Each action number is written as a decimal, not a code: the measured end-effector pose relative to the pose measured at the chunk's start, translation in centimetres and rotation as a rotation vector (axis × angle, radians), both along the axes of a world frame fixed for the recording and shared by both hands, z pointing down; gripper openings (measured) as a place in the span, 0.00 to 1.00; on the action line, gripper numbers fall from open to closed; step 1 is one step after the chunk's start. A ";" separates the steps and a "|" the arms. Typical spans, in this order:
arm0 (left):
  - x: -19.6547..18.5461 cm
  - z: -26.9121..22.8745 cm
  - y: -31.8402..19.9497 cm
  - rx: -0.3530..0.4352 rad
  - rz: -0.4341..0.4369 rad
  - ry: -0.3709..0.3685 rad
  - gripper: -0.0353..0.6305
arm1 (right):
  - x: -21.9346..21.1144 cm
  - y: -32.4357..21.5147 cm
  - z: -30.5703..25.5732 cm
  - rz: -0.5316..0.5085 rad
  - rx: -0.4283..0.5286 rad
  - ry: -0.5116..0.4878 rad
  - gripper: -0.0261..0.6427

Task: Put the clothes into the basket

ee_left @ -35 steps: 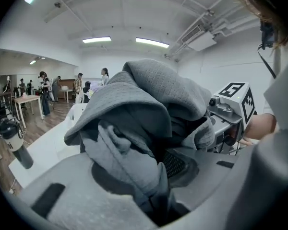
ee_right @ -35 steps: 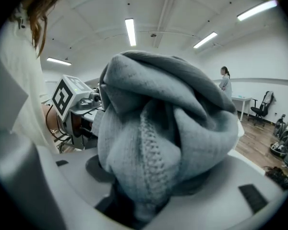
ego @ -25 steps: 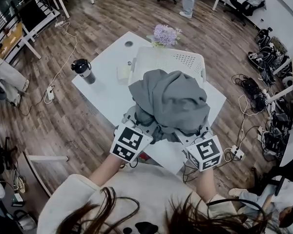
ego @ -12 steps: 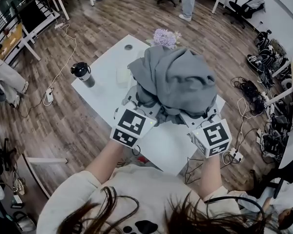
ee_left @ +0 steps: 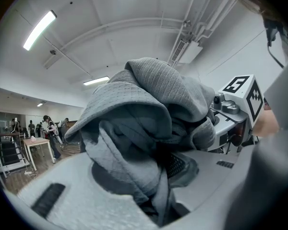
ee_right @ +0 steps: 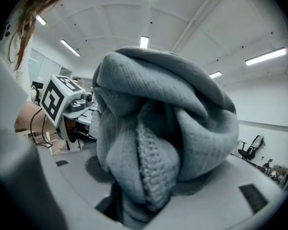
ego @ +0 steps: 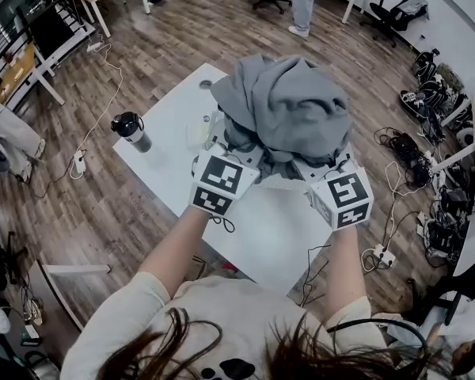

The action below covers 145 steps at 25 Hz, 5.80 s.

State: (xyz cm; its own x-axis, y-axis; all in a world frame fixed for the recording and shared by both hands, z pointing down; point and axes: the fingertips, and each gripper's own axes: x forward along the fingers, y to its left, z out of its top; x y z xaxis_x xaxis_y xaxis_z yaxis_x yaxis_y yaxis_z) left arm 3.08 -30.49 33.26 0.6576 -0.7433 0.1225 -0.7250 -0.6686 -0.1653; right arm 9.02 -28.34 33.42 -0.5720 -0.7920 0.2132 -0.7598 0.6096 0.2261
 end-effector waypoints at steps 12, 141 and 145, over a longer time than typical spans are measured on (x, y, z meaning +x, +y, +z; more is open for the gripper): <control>1.2 8.6 -5.4 -0.195 -0.026 -0.049 0.28 | 1.4 -5.5 8.6 0.029 -0.192 0.027 0.46; -3.1 7.7 18.1 -0.145 -0.028 0.100 0.07 | -1.8 17.2 7.5 0.258 -0.067 -0.226 0.06; -3.1 7.6 18.1 -0.149 -0.029 0.102 0.07 | -1.9 17.1 7.4 0.255 -0.070 -0.226 0.06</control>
State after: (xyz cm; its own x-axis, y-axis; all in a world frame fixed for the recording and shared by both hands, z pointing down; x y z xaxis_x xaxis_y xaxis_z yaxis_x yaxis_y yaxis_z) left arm -0.03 -12.42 40.91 0.6511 -0.7406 0.1662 -0.7520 -0.6590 0.0096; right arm 7.17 -11.21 40.81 -0.3969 -0.9034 0.1622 -0.9156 0.4021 -0.0010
